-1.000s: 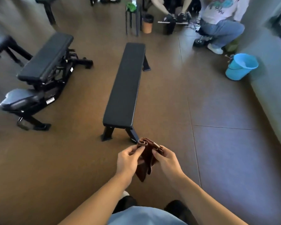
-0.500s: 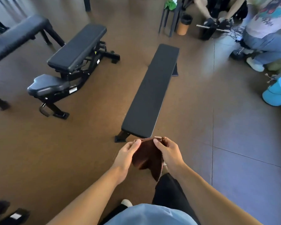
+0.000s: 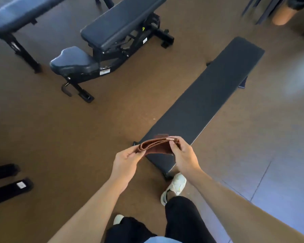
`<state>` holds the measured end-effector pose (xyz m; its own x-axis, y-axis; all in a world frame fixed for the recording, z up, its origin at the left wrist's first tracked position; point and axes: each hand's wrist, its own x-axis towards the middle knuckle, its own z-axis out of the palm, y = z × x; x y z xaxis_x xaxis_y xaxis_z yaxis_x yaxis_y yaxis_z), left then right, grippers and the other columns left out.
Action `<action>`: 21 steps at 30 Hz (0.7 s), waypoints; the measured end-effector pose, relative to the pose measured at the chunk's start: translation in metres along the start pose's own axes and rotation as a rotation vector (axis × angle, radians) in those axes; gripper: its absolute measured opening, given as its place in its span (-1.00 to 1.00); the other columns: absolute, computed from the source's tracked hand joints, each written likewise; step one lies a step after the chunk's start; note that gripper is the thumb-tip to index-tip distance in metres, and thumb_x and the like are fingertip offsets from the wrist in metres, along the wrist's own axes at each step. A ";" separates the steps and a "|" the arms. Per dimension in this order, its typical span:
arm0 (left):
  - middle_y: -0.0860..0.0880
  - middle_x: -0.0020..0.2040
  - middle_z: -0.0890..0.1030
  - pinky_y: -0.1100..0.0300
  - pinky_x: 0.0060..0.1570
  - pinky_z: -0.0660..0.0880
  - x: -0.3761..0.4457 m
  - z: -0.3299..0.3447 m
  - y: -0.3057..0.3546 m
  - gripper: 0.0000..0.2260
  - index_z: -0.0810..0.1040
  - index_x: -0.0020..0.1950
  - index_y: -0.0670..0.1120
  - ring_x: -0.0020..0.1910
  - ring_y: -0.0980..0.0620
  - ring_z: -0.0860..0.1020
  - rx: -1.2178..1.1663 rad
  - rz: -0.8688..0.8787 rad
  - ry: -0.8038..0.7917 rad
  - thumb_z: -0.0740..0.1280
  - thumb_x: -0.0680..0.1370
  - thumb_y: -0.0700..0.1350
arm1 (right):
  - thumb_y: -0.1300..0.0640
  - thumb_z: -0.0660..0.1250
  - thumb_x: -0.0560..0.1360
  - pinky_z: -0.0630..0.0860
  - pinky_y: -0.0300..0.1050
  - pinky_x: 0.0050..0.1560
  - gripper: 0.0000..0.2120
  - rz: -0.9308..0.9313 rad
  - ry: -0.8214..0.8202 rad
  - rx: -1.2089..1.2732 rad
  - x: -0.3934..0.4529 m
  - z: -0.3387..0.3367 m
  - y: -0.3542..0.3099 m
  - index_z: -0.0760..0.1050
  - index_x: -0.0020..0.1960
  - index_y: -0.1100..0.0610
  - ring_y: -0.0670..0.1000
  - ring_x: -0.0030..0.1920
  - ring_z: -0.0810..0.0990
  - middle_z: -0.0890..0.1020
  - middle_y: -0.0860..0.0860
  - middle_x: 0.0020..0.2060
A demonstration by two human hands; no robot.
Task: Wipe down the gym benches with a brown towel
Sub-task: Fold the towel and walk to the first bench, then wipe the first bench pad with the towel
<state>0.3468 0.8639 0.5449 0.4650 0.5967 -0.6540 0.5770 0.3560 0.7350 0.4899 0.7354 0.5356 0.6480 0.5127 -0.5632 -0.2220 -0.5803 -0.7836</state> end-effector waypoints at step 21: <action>0.22 0.20 0.58 0.44 0.06 0.47 0.246 0.061 -0.209 -0.73 0.52 0.33 0.13 0.10 0.31 0.55 0.172 -0.092 0.150 0.37 0.63 0.02 | -0.10 0.27 0.69 0.08 0.03 0.60 -0.46 -0.140 0.250 -0.641 0.214 0.091 0.233 0.22 0.63 -0.16 -0.02 0.62 0.12 0.25 -0.13 0.61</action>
<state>0.3813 0.8927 0.2190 0.3079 0.6719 -0.6736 0.7238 0.2940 0.6242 0.5103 0.7675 0.2084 0.8042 0.4938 -0.3309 0.2996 -0.8175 -0.4918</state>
